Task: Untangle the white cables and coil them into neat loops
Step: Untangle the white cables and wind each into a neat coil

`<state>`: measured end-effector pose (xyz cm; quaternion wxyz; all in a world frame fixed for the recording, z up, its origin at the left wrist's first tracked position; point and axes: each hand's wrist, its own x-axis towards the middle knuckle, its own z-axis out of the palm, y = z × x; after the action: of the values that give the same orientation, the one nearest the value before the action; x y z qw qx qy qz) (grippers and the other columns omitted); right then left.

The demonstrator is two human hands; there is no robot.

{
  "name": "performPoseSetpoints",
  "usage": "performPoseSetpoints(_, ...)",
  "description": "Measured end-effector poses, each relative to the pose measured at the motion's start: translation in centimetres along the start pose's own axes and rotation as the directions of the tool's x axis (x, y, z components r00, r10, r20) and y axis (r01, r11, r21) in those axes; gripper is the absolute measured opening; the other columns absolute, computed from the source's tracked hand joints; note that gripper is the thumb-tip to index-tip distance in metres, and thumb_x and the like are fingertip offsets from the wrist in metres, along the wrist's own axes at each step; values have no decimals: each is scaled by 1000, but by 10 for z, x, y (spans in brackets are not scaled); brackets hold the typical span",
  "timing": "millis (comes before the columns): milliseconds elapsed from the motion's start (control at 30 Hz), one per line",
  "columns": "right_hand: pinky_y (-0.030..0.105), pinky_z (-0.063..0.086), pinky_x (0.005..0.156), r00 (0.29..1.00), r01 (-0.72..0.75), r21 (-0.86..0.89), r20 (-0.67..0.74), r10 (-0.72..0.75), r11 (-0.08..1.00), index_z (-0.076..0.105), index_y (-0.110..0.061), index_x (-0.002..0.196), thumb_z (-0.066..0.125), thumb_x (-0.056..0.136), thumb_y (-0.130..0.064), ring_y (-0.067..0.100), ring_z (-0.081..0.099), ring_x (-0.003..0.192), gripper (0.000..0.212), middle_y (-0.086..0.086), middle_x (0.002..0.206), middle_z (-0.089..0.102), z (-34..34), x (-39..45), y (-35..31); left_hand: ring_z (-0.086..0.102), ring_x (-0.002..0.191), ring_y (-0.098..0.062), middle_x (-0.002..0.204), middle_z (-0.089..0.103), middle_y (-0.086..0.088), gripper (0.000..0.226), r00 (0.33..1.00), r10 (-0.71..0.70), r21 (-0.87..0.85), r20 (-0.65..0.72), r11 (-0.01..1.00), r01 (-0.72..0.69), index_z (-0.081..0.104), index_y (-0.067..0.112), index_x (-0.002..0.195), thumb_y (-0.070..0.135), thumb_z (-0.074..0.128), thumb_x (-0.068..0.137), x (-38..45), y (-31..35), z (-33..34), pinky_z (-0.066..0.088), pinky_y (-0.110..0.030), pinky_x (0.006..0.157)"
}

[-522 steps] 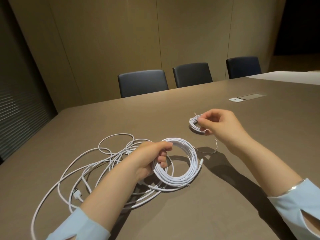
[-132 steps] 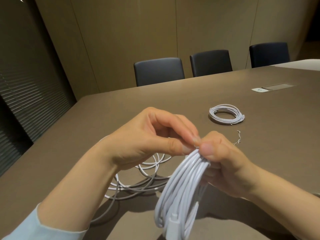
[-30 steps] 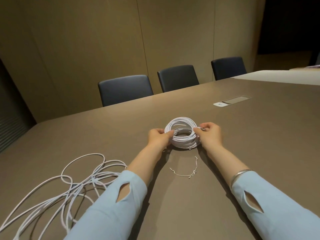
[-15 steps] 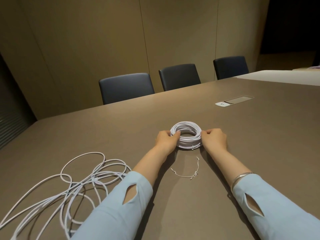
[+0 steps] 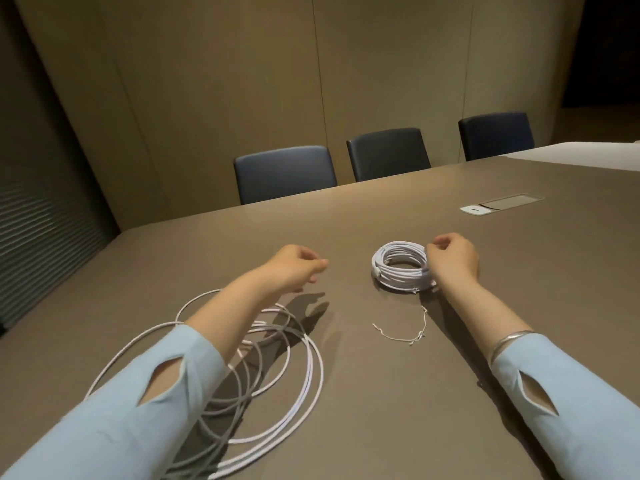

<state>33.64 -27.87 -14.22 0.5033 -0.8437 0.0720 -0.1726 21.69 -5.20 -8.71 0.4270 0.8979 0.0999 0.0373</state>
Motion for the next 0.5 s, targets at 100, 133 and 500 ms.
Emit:
performPoseSetpoints(100,38,44,96,987,131,-28,101,-128,991,63,-14,115,55,86,-18,33,54,115,30,12,122,62,12,-28,-24,63,82,-12,110,68,-16,26,999,-44,38,-29,998,45,64,4,115,21,59,96,-30,-28,-40,52,-30,75)
performPoseSetpoints(133,38,44,95,972,190,-31,144,-184,981,63,-13,116,56,87,-18,33,55,114,31,12,121,62,18,-42,-33,63,79,-12,109,69,-18,24,997,-66,44,-44,997,68,65,4,113,19,60,96,-42,-39,-51,51,-28,72)
performPoseSetpoints(500,22,40,75,717,462,169,507,-478,871,68,-20,93,62,87,-18,17,61,86,8,0,91,69,48,-223,-114,59,71,-13,84,69,-9,12,983,-91,145,-159,983,115,73,8,96,14,63,92,-182,-118,-130,48,-23,65)
